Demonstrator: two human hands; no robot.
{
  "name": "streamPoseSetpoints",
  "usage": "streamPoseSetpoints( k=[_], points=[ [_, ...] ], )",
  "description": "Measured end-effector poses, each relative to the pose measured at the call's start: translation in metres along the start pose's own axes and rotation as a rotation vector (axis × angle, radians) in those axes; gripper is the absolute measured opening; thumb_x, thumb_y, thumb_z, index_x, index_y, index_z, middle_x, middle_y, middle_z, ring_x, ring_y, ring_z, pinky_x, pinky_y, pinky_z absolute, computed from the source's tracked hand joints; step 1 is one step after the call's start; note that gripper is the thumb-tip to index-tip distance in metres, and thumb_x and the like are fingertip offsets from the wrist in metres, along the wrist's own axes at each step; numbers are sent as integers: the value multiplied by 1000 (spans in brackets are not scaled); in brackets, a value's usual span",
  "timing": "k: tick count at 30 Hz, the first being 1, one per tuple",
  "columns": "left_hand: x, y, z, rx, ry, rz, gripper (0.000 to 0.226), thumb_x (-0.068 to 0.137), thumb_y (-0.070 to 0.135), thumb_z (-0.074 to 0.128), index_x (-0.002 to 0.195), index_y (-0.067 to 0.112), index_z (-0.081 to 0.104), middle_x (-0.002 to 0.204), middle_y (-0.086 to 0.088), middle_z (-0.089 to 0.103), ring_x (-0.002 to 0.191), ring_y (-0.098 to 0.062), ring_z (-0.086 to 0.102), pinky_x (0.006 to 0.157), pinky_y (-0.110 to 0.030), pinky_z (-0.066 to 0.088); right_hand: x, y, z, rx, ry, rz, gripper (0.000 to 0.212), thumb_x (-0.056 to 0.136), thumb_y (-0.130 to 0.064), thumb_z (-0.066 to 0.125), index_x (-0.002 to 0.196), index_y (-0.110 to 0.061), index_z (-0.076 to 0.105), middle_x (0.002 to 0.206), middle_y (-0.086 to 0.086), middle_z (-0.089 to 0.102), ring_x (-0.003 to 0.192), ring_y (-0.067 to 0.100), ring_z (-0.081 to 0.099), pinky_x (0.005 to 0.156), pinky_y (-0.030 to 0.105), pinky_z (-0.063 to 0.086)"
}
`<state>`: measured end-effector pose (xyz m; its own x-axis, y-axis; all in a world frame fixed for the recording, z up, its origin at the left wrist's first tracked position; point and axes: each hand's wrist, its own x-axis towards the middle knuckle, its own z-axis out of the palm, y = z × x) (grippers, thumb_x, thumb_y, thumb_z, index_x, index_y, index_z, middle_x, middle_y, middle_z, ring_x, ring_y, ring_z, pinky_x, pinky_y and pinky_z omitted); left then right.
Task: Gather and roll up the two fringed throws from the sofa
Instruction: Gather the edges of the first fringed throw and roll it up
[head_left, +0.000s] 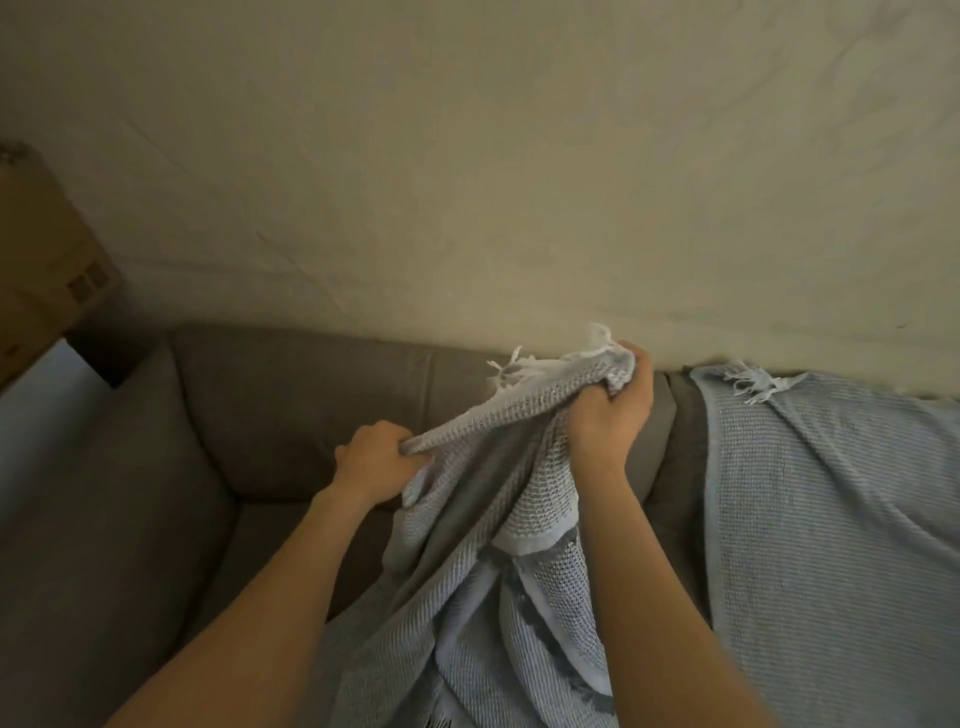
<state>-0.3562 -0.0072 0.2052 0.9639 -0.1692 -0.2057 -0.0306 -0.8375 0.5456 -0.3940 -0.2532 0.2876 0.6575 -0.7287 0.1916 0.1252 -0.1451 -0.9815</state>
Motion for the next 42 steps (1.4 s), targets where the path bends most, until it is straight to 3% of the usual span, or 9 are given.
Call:
streamPoseSetpoints(
  k=[3, 11, 15, 21, 23, 25, 30, 39, 42],
  points=[
    [0, 6, 6, -14, 95, -29, 50, 103, 53, 54, 67, 21, 63, 72, 1, 65, 88, -23, 62, 110, -59, 41, 11, 2, -5, -148, -13, 63, 38, 89, 7, 50, 113, -20, 63, 89, -12, 62, 79, 6, 63, 64, 25, 48],
    [4, 40, -7, -265, 145, 143, 21, 99, 26, 68, 79, 24, 61, 79, 5, 65, 74, -12, 62, 64, -34, 49, 0, 29, -8, -652, -621, 133, 96, 71, -33, 83, 153, -30, 34, 139, 14, 59, 121, 33, 60, 99, 48, 53],
    [2, 59, -19, -292, 59, 300, 13, 92, 12, 72, 96, 24, 78, 93, 11, 76, 91, -6, 72, 81, -30, 59, -18, 30, 5, -620, -734, -129, 91, 70, -52, 74, 152, -41, 39, 124, 7, 55, 104, 22, 60, 85, 37, 53],
    [-5, 76, -24, -463, -10, 376, 24, 90, 27, 84, 103, 22, 64, 93, 2, 75, 85, -10, 72, 72, -31, 57, -25, 35, 19, -535, -964, -171, 47, 85, -19, 69, 131, -25, 64, 95, -13, 71, 82, 1, 65, 72, 28, 49],
    [-3, 65, -23, -423, -3, 316, 38, 86, 41, 87, 107, 23, 59, 100, 1, 70, 91, -13, 68, 77, -32, 54, -18, 28, 19, -640, -950, -233, 8, 83, -24, 62, 82, -21, 69, 64, -9, 61, 58, 1, 53, 61, 30, 39],
    [-5, 52, -21, -372, -111, 290, 44, 83, 45, 89, 113, 26, 63, 109, 6, 71, 100, -12, 69, 85, -37, 56, -13, 22, 21, -625, -889, -299, 26, 89, -24, 65, 64, -21, 58, 55, -5, 53, 53, 8, 50, 56, 37, 39],
    [-7, 26, -1, -297, -311, 195, 36, 80, 46, 89, 107, 22, 80, 102, 6, 81, 95, -7, 75, 91, -45, 62, -15, 2, 26, -342, -663, -397, 19, 103, -15, 59, 105, -19, 77, 92, -6, 77, 81, 6, 69, 72, 25, 54],
    [0, 7, -6, -252, 9, 20, 26, 102, 49, 62, 93, 27, 73, 95, -1, 77, 90, -22, 72, 86, -42, 59, -6, -5, 15, -86, 94, -47, 20, 105, -18, 52, 90, -17, 65, 69, -8, 57, 57, 4, 48, 57, 25, 38],
    [-5, 13, -10, -329, 155, 6, 30, 106, 36, 54, 126, 23, 73, 120, -1, 75, 110, -24, 69, 100, -42, 55, 1, 6, 10, -241, 39, 45, 39, 90, 3, 53, 115, -24, 67, 105, -3, 71, 90, 10, 66, 75, 38, 55]
  ],
)
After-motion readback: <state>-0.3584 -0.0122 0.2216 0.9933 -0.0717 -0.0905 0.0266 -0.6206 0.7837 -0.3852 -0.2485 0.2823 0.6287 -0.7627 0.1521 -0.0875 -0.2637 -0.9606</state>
